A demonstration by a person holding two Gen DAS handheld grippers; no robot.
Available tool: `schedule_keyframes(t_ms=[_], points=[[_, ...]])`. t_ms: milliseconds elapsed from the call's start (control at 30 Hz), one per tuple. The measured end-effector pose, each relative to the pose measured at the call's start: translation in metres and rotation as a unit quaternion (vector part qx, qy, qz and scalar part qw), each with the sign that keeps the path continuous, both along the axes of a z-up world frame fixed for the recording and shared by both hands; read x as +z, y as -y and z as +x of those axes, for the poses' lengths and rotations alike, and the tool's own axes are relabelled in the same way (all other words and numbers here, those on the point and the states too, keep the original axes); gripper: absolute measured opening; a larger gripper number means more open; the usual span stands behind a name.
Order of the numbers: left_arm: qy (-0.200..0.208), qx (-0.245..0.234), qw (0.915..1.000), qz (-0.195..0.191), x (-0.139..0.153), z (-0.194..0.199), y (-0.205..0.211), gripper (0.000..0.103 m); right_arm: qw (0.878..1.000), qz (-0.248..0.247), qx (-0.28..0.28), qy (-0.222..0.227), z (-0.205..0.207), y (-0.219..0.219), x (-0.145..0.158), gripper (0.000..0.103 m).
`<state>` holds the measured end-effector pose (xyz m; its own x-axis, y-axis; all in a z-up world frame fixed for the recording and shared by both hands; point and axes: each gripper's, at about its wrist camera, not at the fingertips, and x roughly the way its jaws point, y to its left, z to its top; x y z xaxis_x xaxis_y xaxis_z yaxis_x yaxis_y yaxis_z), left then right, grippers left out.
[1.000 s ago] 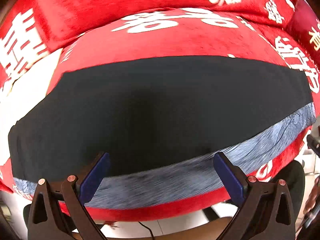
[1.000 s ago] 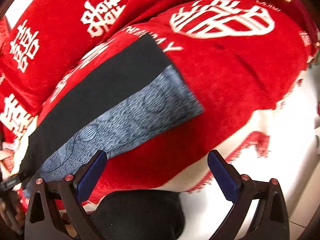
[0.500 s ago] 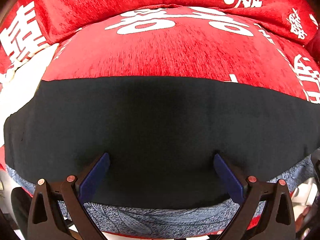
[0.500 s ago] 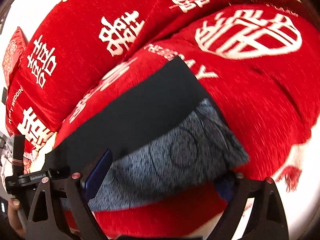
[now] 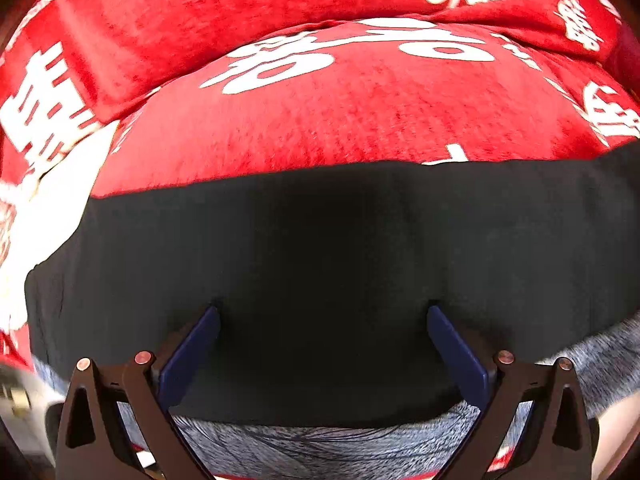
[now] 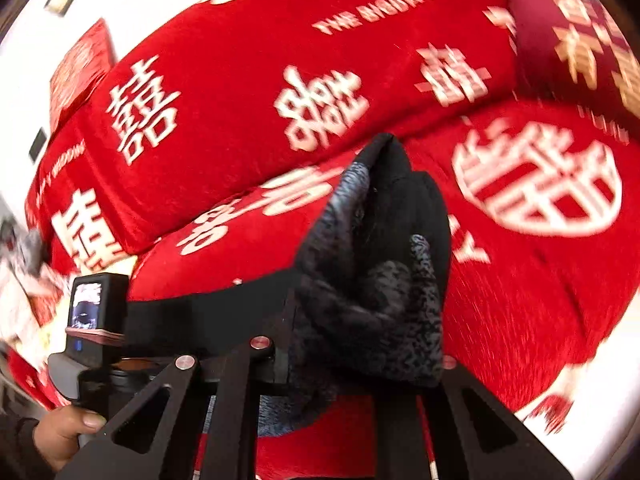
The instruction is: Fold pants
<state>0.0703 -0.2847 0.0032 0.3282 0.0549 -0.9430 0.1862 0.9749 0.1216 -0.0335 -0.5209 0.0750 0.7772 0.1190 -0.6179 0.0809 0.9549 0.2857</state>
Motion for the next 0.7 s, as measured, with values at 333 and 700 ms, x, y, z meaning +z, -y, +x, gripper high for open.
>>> schedule_keyframes(t_ms=[333, 700], points=[[0.016, 0.073, 0.9898, -0.122, 0.044, 0.002, -0.139, 0.103, 0.982, -0.166, 0.079, 0.032, 0.004, -0.152, 0.041, 0.015], [0.001, 0.158, 0.9744, -0.16, 0.019, -0.027, -0.259, 0.103, 0.934, -0.312, 0.176, -0.002, 0.016, -0.3, -0.036, 0.015]])
